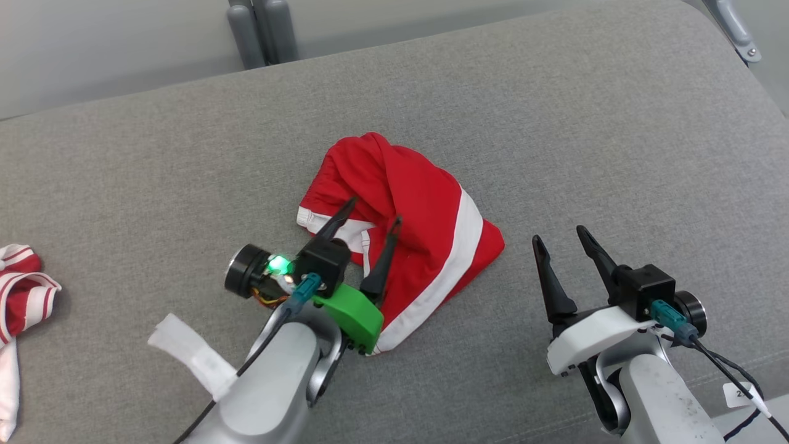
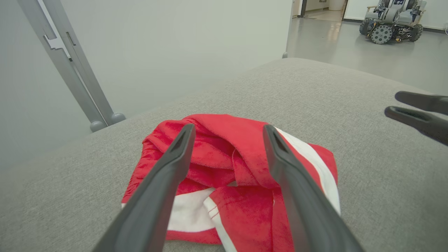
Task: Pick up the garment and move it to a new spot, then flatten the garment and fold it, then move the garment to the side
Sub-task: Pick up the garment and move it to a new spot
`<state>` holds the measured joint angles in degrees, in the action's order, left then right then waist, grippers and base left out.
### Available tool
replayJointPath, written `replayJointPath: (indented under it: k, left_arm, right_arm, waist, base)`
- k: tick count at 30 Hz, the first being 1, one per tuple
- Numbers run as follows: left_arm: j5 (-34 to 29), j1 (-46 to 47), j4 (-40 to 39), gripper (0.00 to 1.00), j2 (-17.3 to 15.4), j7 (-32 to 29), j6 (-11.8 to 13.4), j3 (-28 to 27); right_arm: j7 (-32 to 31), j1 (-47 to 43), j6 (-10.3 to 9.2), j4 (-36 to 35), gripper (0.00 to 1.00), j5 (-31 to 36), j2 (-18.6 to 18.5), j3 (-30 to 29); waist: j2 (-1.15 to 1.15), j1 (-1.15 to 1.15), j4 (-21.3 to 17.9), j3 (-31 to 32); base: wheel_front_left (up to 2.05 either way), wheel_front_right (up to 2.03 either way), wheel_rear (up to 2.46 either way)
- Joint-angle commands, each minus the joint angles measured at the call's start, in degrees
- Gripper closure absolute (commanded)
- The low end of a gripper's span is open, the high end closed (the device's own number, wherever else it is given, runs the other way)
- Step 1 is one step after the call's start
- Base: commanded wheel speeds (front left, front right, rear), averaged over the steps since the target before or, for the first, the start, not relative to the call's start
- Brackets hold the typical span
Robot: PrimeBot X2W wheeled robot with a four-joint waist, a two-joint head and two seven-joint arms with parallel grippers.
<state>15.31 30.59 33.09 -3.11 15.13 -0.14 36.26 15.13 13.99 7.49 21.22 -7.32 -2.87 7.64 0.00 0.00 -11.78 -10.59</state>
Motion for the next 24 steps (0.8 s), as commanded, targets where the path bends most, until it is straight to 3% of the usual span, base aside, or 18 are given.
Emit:
replayJointPath:
  k: [1,15,24]
  left_arm:
    - [-0.3,-1.8,-0.4,0.00,-1.0,0.0,0.7,-1.7]
    - [-2.9,-16.4,-9.4,0.00,-1.4,0.0,3.7,-23.1]
    - [-4.9,-25.7,-13.3,0.00,-0.2,0.0,2.1,-32.2]
  right_arm:
    - [0.0,-0.9,0.00,0.0,0.00,-0.1,-0.1,-0.2]
    - [0.0,-3.5,0.00,0.3,0.00,1.1,-0.1,-1.6]
    - [0.0,-5.7,0.00,0.6,0.00,0.8,-0.1,-1.7]
  waist:
    - [0.00,0.00,1.0,0.9]
    - [0.00,0.00,6.0,5.9]
    - [0.00,0.00,7.7,8.9]
  base:
    - [0.00,0.00,0.00]
    - [0.00,0.00,0.00]
    - [0.00,0.00,0.00]
